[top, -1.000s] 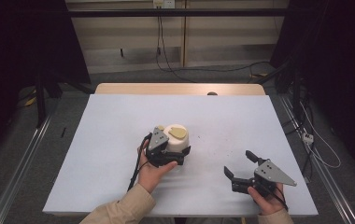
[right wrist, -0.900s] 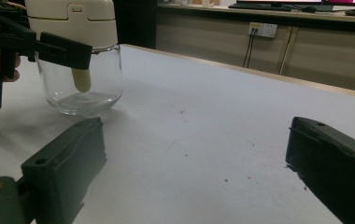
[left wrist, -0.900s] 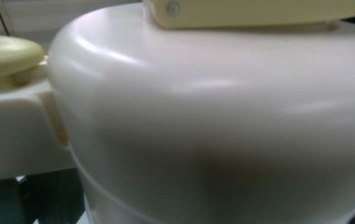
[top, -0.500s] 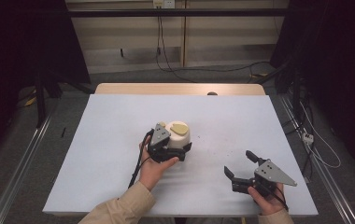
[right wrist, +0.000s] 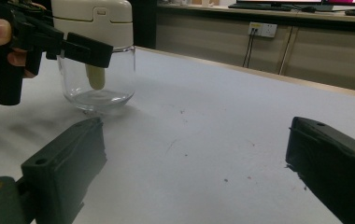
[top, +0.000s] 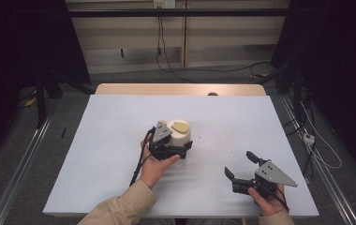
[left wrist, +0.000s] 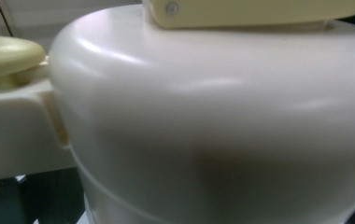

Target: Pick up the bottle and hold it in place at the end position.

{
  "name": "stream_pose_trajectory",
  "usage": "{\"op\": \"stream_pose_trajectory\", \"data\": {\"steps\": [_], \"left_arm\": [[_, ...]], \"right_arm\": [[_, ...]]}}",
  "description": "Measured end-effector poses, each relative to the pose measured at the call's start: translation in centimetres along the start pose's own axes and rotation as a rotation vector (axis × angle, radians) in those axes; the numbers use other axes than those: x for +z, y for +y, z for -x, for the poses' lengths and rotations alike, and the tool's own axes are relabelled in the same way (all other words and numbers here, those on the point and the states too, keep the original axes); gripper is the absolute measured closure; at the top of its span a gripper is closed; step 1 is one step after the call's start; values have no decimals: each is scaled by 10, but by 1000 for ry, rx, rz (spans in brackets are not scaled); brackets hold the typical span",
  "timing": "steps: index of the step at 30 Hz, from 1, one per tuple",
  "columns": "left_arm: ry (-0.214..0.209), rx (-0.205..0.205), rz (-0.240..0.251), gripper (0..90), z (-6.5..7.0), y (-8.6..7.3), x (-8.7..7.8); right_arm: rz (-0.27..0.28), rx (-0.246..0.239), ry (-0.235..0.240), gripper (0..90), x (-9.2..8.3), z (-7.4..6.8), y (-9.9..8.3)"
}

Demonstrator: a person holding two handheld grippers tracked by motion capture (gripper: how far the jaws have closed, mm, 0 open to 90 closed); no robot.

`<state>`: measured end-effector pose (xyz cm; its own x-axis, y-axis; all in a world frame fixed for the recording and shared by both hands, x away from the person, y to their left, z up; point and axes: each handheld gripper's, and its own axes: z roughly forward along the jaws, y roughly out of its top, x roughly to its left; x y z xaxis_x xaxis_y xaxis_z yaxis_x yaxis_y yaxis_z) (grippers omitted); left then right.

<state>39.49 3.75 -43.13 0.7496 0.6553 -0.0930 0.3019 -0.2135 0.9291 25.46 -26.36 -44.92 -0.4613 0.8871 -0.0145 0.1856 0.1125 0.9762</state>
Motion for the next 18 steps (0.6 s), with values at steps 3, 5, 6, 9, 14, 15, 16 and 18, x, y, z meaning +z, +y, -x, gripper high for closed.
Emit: {"op": "stream_pose_trajectory", "data": {"steps": [3, 5, 6, 9, 14, 15, 16, 18], "left_arm": [[-3, 0, 7, 51, 1, 2, 3], [-2, 10, 4, 51, 1, 4, 5], [-2, 10, 9, 51, 2, 5, 6], [-1, 14, 13, 51, 1, 7, 8], [10, 9, 8, 51, -2, 8, 12], [11, 6, 9, 51, -2, 9, 12], [10, 6, 11, 51, -2, 9, 13], [12, 7, 12, 51, -3, 11, 14]], "right_arm": [[-2, 2, 1, 40, 0, 0, 0], [1, 2, 1, 40, 0, 0, 0], [4, 7, 0, 40, 0, 1, 0], [3, 8, -2, 40, -1, 1, 0], [2, 6, 3, 40, 0, 0, 0], [1, 6, 3, 41, 0, 0, 0], [1, 5, 3, 40, 0, 0, 0], [1, 4, 3, 40, 0, 0, 0]]}}
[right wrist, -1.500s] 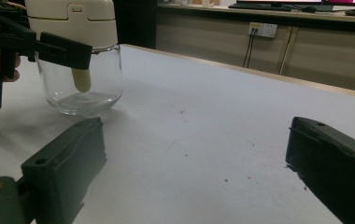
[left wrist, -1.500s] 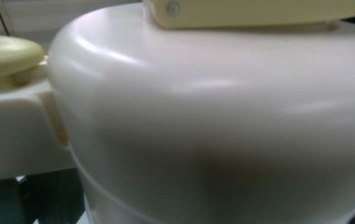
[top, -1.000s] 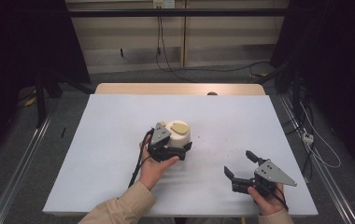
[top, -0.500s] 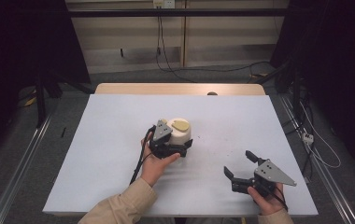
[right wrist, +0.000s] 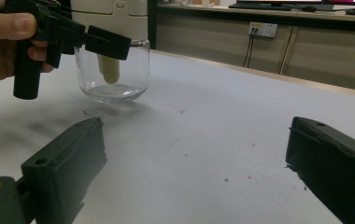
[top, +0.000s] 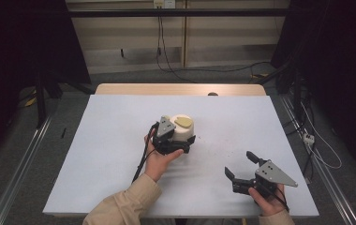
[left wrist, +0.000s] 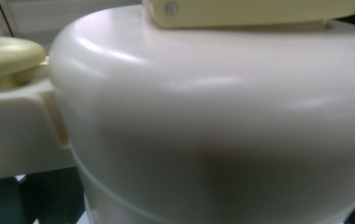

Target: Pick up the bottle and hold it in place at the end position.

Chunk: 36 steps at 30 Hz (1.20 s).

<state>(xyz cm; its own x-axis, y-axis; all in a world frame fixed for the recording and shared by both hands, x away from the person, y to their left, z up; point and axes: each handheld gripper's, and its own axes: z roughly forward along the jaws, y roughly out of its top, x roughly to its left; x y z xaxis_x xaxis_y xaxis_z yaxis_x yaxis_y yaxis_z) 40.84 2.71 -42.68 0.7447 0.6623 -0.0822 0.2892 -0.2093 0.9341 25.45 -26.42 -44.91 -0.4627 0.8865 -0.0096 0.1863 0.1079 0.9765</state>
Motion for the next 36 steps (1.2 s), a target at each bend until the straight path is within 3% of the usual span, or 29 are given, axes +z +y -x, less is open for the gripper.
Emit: {"op": "stream_pose_trajectory", "data": {"steps": [15, 19, 26, 36], "left_arm": [[33, -35, -3, 51, -10, -2, 10], [49, -23, -8, 51, -15, -4, 12], [67, -38, -3, 51, -20, -6, 14], [71, -38, 1, 51, -21, -7, 19]], "right_arm": [[1, 3, 0, 40, 0, 0, 0], [3, 6, -4, 36, 0, 1, 0], [2, 4, -3, 36, 0, 1, 0], [0, 6, -4, 34, 0, 1, -1]]}}
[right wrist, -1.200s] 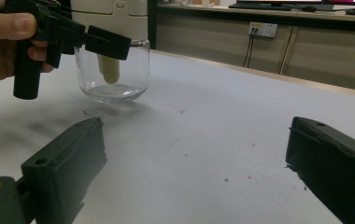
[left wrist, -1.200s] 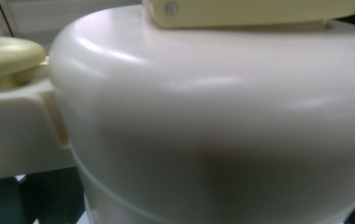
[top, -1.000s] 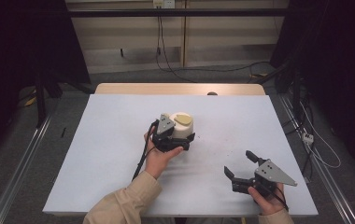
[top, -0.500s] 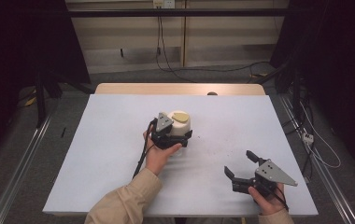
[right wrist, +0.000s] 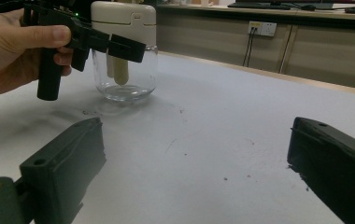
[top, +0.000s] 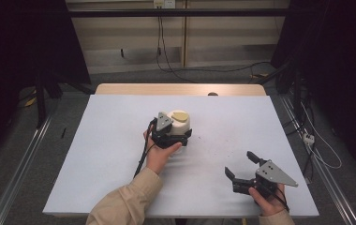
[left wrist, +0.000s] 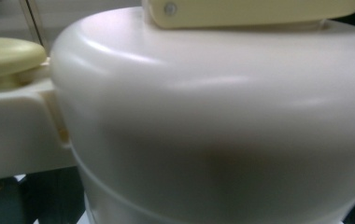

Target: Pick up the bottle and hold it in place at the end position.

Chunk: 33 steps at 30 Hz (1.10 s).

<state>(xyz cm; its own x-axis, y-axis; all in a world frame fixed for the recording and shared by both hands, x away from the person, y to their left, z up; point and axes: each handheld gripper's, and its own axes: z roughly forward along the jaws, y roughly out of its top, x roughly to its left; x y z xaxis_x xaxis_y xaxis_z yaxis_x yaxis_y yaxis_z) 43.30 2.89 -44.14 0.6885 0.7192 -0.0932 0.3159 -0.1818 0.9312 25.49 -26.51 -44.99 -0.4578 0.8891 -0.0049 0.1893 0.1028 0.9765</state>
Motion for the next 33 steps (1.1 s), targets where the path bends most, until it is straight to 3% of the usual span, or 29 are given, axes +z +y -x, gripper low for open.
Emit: {"op": "stream_pose_trajectory", "data": {"steps": [6, 11, 33], "left_arm": [[4, 15, -25, 51, 0, 2, 4], [0, 16, -10, 51, 3, 8, 8], [4, 37, -42, 51, 4, 3, 21]], "right_arm": [[2, 0, 1, 33, 0, 0, 0], [2, 1, 1, 33, 0, 0, 0], [4, 2, 7, 34, 0, 0, 0]]}}
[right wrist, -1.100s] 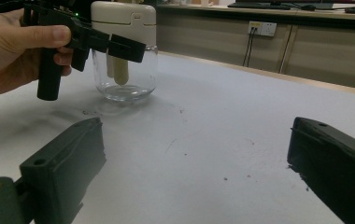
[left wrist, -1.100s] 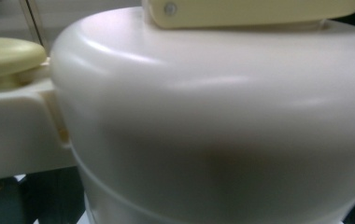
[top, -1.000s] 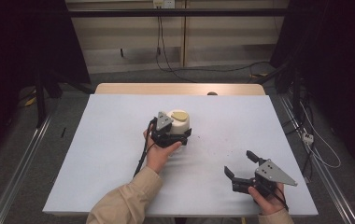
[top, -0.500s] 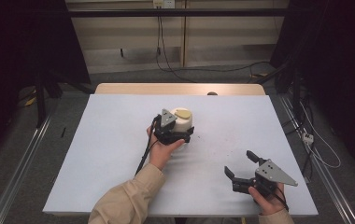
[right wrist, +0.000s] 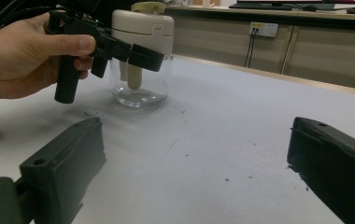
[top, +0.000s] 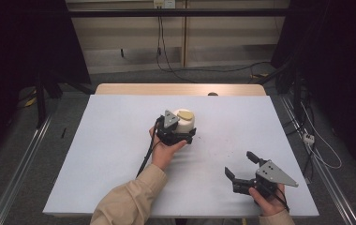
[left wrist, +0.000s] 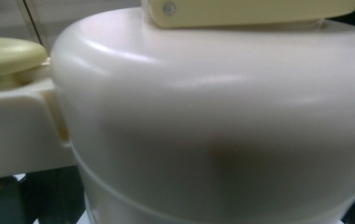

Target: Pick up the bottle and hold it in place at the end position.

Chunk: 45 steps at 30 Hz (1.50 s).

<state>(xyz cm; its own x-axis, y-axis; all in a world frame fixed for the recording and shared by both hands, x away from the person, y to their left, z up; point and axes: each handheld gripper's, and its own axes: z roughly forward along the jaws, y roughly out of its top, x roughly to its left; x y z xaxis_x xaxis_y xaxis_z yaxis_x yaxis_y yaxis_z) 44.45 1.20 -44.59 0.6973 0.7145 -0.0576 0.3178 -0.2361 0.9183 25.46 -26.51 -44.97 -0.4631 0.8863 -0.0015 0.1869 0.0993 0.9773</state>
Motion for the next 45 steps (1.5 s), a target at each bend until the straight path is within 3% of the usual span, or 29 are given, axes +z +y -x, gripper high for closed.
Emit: {"op": "stream_pose_trajectory", "data": {"steps": [8, 12, 24, 45], "left_arm": [[-5, 1, 8, 51, 5, -3, 2], [-1, 19, 15, 51, 5, -6, 1], [-18, 12, 45, 49, 3, -15, -3], [-19, 12, 46, 48, 3, -16, -3]], "right_arm": [[-2, 1, 6, 34, 1, -1, 0], [-7, 1, 7, 33, 1, -2, 0], [-16, -11, 17, 28, 7, -5, 1], [-47, -5, 26, 26, 22, -5, 4]]}}
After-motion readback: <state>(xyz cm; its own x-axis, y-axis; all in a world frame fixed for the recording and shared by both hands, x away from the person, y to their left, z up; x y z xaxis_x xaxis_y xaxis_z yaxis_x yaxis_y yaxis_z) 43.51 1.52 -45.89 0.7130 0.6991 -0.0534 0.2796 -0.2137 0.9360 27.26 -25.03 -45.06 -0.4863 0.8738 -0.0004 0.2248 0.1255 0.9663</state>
